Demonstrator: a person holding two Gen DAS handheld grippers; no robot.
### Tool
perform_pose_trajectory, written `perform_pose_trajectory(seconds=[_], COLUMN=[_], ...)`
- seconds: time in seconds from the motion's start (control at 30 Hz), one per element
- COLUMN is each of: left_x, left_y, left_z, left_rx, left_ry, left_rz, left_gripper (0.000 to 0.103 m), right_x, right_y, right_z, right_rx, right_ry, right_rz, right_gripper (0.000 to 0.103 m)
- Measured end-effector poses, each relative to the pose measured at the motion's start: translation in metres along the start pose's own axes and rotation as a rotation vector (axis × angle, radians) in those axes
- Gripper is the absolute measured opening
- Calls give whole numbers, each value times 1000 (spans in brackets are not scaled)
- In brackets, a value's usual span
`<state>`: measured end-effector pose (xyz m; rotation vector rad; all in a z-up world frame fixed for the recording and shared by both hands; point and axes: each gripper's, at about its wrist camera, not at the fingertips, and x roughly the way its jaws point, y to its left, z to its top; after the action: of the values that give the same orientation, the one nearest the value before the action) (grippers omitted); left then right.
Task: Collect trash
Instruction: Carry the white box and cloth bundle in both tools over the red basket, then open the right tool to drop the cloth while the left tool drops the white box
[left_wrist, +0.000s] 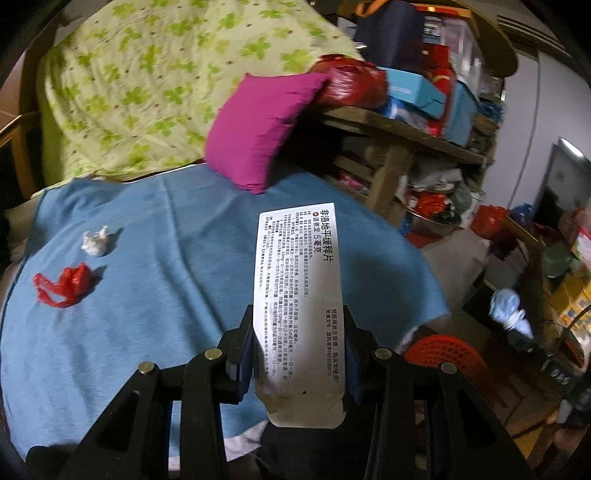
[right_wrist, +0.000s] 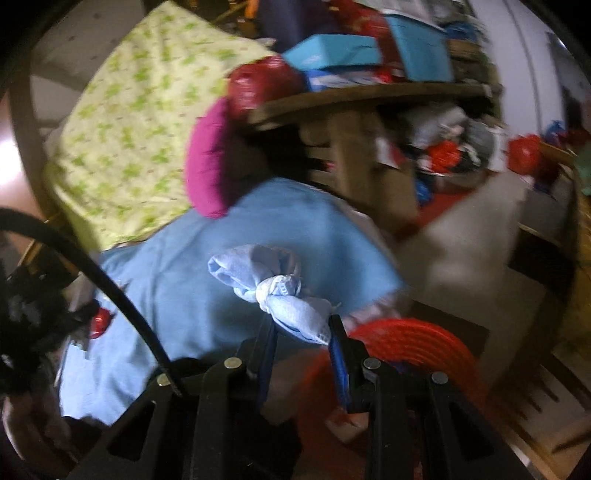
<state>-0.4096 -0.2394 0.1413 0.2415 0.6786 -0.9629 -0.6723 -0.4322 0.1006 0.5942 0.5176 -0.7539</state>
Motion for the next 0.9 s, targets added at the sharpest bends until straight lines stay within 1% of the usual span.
perform_pose_trajectory(seconds=[0.23, 0.37, 0.63, 0.9], left_x=[5, 8, 13, 21], left_y=[-39, -60, -88, -96], left_z=[-2, -2, -7, -14], left_rx=[66, 100, 146, 157], left_ry=[17, 25, 47, 77], left_rz=[-59, -88, -129, -141], left_gripper=[42, 42, 42, 42], right_x=[6, 10, 20, 25], right_y=[-44, -57, -78, -82], right_z=[-19, -31, -49, -62], right_rx=[51, 69, 104, 122], right_ry=[45, 73, 124, 157], right_rz=[-94, -122, -148, -148], right_gripper=[30, 30, 30, 30])
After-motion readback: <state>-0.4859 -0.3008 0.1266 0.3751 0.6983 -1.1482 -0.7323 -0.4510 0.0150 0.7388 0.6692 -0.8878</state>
